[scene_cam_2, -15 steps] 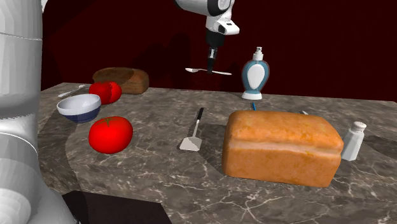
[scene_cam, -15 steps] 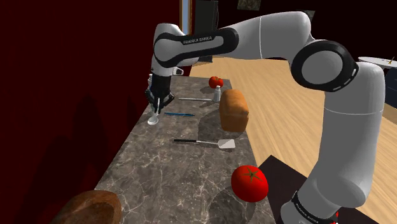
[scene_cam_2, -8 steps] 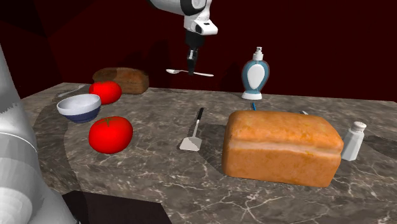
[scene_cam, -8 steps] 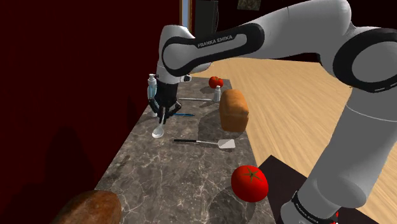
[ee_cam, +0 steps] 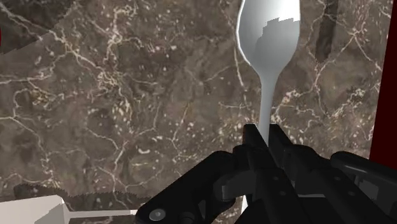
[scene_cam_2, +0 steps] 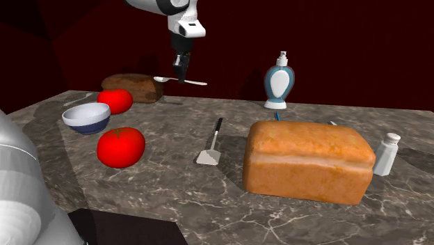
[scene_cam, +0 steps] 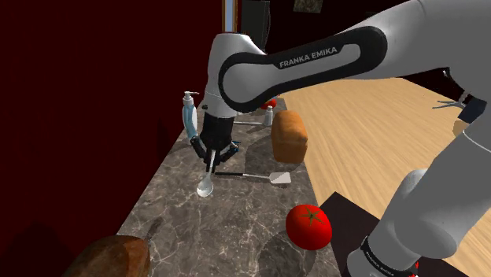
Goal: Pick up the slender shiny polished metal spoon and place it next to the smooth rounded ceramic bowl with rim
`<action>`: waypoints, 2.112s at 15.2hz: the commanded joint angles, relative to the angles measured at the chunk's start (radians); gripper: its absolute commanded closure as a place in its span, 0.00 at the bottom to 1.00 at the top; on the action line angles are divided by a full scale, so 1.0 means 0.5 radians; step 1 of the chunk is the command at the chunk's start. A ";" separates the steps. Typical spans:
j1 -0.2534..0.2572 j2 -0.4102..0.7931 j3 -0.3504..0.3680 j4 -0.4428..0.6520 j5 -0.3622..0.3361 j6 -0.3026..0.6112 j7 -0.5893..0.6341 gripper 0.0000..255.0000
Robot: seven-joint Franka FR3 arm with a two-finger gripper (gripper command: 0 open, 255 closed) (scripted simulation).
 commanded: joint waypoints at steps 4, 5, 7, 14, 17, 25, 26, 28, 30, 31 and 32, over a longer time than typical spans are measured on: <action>0.099 -0.302 0.069 -0.298 0.138 0.036 0.084 1.00; 0.122 -0.358 0.084 -0.346 0.165 0.036 0.105 1.00; 0.171 -0.468 0.116 -0.436 0.218 0.033 0.151 1.00; 0.368 -0.822 0.247 -0.678 0.402 -0.008 0.358 1.00; 0.460 -0.954 0.315 -0.748 0.478 -0.035 0.467 1.00; 0.703 -1.223 0.536 -0.830 0.669 -0.112 0.813 1.00; 0.730 -1.247 0.568 -0.829 0.692 -0.121 0.860 1.00; 0.781 -1.289 0.635 -0.820 0.735 -0.137 0.956 1.00; 0.828 -1.322 0.705 -0.802 0.775 -0.151 1.054 1.00; 0.848 -1.335 0.741 -0.789 0.795 -0.158 1.103 1.00; 0.867 -1.347 0.779 -0.774 0.814 -0.164 1.152 1.00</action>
